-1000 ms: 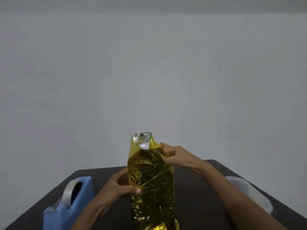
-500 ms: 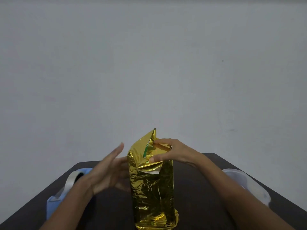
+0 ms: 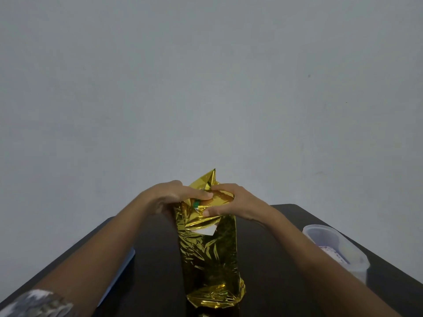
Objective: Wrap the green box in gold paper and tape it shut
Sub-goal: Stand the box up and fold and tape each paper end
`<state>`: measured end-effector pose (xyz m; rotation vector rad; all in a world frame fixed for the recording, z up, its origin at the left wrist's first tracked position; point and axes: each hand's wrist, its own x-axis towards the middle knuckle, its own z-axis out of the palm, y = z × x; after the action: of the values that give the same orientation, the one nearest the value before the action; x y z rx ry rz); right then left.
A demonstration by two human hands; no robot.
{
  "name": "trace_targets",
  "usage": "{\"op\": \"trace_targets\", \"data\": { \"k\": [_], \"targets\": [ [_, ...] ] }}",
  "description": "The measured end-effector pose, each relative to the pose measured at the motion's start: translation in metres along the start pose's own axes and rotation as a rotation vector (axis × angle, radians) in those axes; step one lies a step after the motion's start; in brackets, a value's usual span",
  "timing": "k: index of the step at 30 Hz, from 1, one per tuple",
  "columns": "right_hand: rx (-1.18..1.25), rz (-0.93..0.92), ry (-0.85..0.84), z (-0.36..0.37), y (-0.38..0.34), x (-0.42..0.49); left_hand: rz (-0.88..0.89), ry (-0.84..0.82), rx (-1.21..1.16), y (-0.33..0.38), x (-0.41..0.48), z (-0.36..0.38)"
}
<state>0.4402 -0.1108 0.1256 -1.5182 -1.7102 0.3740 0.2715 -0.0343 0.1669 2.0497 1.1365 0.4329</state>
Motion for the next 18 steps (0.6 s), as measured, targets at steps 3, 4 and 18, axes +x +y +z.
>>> {"op": "trace_targets", "data": {
  "k": [3,4,18],
  "targets": [
    [0.012,0.002,0.006,0.003,-0.001,-0.002,0.009,-0.016,-0.021,0.001,0.000,0.000],
    [0.013,0.002,0.007,0.004,0.000,-0.001,0.008,-0.014,-0.023,0.001,0.000,0.000],
    [0.096,-0.068,0.095,-0.007,-0.007,-0.004,0.030,0.006,-0.042,-0.004,-0.002,0.000]
  ]
}}
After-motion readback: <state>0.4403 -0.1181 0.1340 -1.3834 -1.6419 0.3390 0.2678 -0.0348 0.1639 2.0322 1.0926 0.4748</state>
